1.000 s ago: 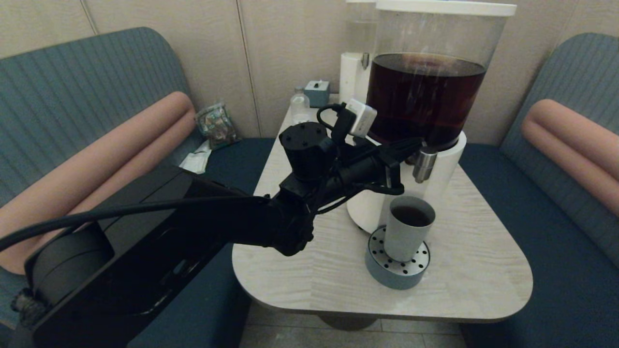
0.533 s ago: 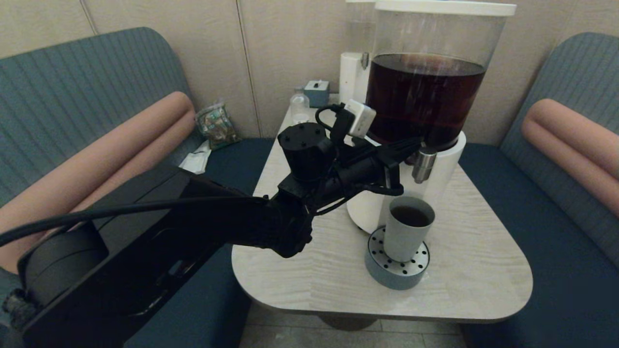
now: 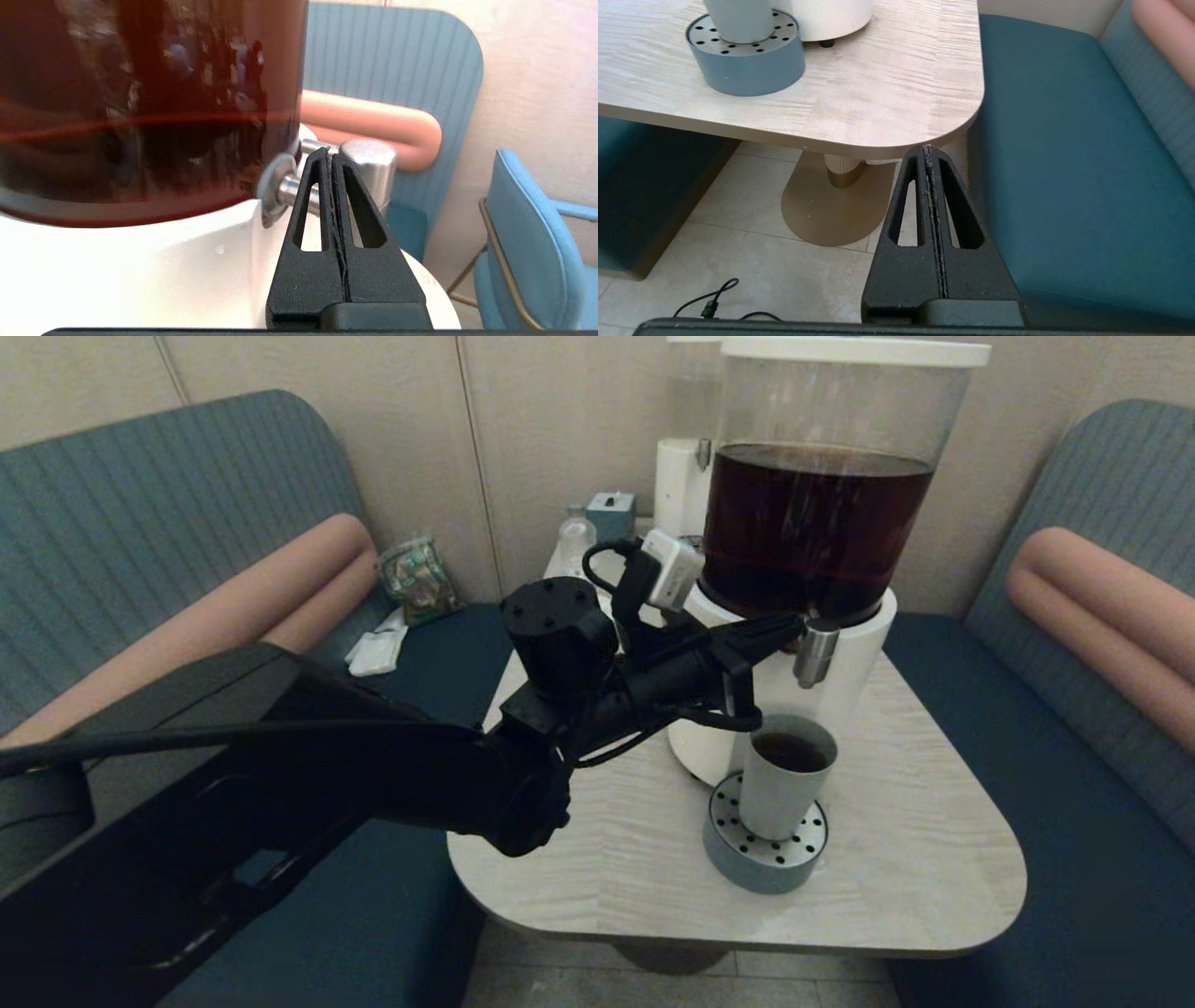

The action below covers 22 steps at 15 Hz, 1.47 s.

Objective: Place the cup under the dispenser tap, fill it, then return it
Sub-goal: Turn off the faucet, then place the cup next to the water dispenser

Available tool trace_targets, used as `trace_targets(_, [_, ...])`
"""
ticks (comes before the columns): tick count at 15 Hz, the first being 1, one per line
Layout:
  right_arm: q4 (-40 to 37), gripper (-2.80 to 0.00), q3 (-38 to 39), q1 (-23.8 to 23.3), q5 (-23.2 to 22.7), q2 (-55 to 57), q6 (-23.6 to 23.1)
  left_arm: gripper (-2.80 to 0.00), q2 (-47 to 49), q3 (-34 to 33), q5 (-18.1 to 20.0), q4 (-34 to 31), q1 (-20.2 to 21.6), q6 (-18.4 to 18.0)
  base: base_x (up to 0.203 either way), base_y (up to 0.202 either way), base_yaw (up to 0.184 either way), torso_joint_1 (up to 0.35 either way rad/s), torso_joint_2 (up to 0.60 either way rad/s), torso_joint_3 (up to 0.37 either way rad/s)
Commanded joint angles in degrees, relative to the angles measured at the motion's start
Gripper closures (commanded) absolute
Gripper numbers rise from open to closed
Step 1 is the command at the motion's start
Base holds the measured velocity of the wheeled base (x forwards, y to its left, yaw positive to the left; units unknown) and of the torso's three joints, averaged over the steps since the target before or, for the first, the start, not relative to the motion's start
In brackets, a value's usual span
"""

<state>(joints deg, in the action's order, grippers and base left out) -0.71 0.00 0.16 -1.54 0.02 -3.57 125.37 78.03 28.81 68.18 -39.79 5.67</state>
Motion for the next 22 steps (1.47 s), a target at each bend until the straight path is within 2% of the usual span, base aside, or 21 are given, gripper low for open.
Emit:
trace_targets(1, [0.0, 0.00, 0.0, 0.0, 0.0, -0.1, 0.0, 0.00, -3.3, -4.0, 0.0, 1.5, 1.0, 0.0, 0.000, 0.000, 0.000, 0.000, 0.00, 0.000])
trace_targets(5, [0.0, 0.00, 0.0, 0.0, 0.0, -0.1, 0.0, 0.00, -7.1, -10.8, -0.1, 4.4, 1.7, 0.1, 0.000, 0.000, 0.000, 0.000, 0.00, 0.000])
trace_targets(13, [0.0, 0.00, 0.0, 0.0, 0.0, -0.1, 0.0, 0.00, -24.0, -44.2, 0.3, 10.1, 3.8, -1.1, 0.000, 0.000, 0.000, 0.000, 0.00, 0.000])
trace_targets(19, [0.0, 0.00, 0.0, 0.0, 0.0, -0.1, 0.0, 0.00, -39.7, -63.8, 1.3, 10.6, 5.4, -2.5, 0.000, 0.000, 0.000, 0.000, 0.00, 0.000])
trace_targets(22, [0.0, 0.00, 0.0, 0.0, 0.0, -0.1, 0.0, 0.00, -51.4, -74.2, 1.1, 10.0, 6.3, -2.5, 0.000, 0.000, 0.000, 0.000, 0.00, 0.000])
